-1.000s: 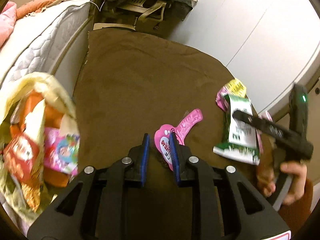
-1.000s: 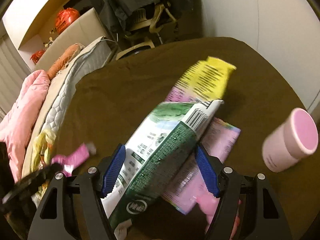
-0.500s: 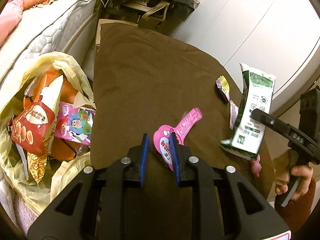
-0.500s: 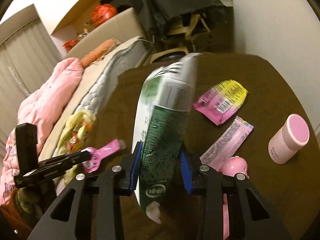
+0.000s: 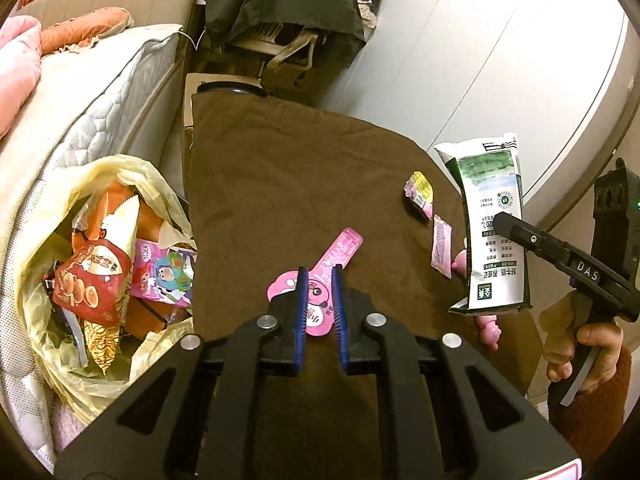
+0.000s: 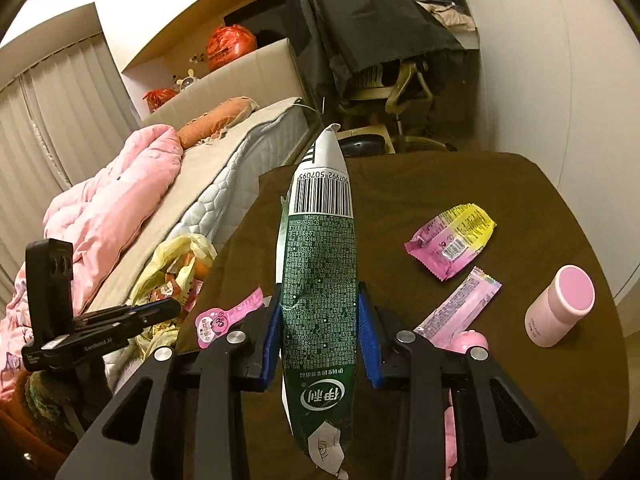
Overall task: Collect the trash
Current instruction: 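Lift the green-white packet with the right tool while the left tool lifts the pink fork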
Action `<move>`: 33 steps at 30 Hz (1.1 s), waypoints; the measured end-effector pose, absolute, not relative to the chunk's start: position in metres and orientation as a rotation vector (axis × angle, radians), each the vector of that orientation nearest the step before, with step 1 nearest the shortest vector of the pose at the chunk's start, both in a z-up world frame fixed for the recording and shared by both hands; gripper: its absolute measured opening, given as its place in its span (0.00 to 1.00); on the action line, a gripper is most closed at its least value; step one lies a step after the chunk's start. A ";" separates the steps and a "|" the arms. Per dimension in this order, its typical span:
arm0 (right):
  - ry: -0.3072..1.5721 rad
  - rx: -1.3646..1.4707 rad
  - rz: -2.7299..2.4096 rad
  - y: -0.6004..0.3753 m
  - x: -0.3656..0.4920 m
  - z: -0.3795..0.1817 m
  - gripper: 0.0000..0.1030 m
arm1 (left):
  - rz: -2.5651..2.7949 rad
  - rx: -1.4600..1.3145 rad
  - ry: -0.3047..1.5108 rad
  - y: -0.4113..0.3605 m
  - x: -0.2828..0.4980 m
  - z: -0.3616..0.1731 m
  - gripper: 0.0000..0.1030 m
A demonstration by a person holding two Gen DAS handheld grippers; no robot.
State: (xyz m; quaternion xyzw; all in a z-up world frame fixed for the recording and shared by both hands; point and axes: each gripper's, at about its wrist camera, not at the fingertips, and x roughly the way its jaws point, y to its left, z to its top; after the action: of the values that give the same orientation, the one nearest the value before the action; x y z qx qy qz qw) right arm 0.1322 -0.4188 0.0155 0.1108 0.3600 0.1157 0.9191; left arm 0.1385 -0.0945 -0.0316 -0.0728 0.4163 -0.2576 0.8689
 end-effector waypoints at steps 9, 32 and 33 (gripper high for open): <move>0.734 0.241 0.218 -0.425 0.113 0.011 0.31 | -0.673 -0.048 0.836 -0.103 0.136 -0.034 0.45; 0.733 0.348 0.162 -0.460 0.072 -0.013 0.31 | -0.620 0.104 0.914 -0.123 0.157 -0.058 0.14; 0.730 0.344 0.170 -0.458 0.074 -0.011 0.31 | -0.618 0.097 0.903 -0.120 0.155 -0.054 0.14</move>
State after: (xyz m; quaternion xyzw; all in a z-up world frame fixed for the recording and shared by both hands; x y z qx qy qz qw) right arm 0.0738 -0.4575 -0.0113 0.1672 0.3547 0.0826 0.9162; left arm 0.1552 -0.1205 -0.0536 0.0463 0.4293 -0.2938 0.8528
